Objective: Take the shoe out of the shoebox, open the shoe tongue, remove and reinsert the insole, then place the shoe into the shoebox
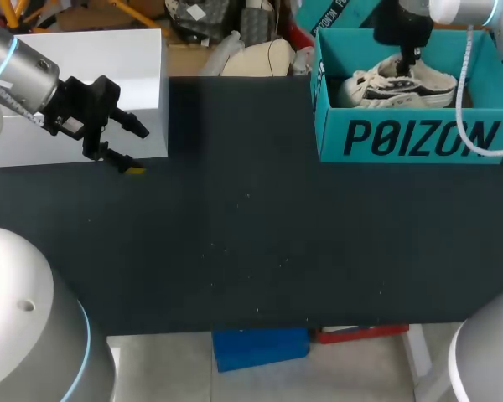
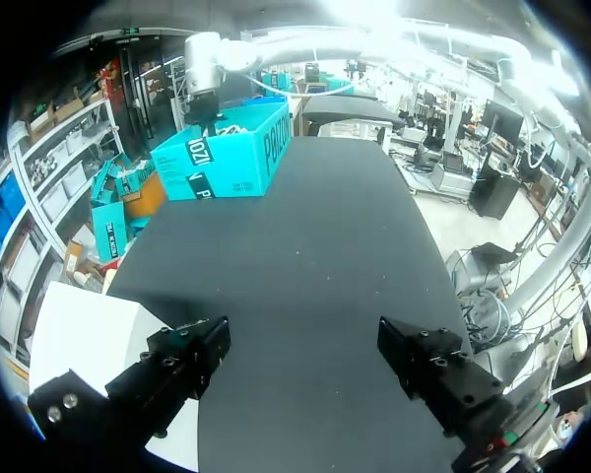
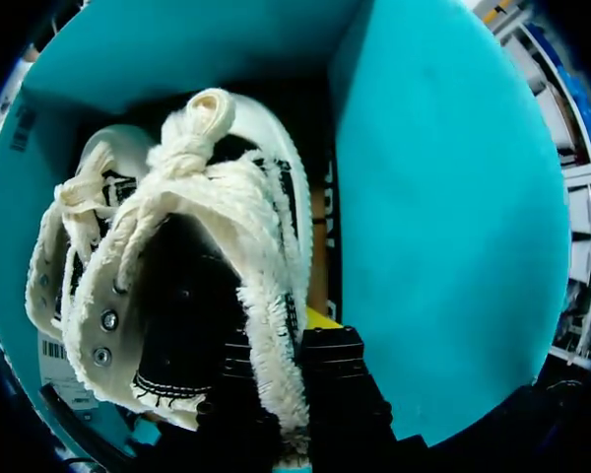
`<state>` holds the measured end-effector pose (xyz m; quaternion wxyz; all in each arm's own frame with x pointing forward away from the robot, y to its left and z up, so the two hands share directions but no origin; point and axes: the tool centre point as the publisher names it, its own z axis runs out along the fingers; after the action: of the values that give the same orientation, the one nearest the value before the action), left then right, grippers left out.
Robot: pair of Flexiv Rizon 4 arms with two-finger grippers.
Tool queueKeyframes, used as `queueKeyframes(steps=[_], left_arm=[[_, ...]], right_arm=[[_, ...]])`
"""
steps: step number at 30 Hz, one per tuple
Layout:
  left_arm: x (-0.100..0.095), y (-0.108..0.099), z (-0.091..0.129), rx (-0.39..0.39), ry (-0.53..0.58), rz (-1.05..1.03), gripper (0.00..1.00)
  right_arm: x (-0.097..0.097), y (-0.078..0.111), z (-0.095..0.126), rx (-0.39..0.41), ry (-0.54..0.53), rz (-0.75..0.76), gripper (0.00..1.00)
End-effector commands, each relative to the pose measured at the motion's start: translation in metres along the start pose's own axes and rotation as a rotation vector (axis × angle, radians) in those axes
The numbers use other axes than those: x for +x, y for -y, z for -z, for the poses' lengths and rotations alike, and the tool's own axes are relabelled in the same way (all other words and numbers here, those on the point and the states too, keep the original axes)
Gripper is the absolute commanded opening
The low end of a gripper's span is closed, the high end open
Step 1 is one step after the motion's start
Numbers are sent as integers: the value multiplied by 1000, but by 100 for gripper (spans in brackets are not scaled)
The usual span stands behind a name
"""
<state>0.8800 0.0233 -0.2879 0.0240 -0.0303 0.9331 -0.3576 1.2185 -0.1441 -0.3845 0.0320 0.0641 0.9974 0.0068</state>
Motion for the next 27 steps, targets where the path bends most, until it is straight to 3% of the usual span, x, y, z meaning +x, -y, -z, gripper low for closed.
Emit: queueKeyframes(steps=[1, 8, 17, 23, 27], left_arm=[[0, -1, -1, 1, 4, -2, 100], [0, -1, -1, 1, 4, -2, 100], [0, -1, -1, 1, 4, -2, 100], [0, -1, -1, 1, 4, -2, 100], [0, -1, -1, 1, 4, -2, 100]], right_arm=[[-9, -3, -8, 1, -41, -4, 16], [5, -2, 12, 9, -33, -29, 11], [37, 2, 64, 45, 18, -82, 7], [58, 3, 105, 85, 79, -105, 16], [77, -10, 132, 103, 116, -93, 30]])
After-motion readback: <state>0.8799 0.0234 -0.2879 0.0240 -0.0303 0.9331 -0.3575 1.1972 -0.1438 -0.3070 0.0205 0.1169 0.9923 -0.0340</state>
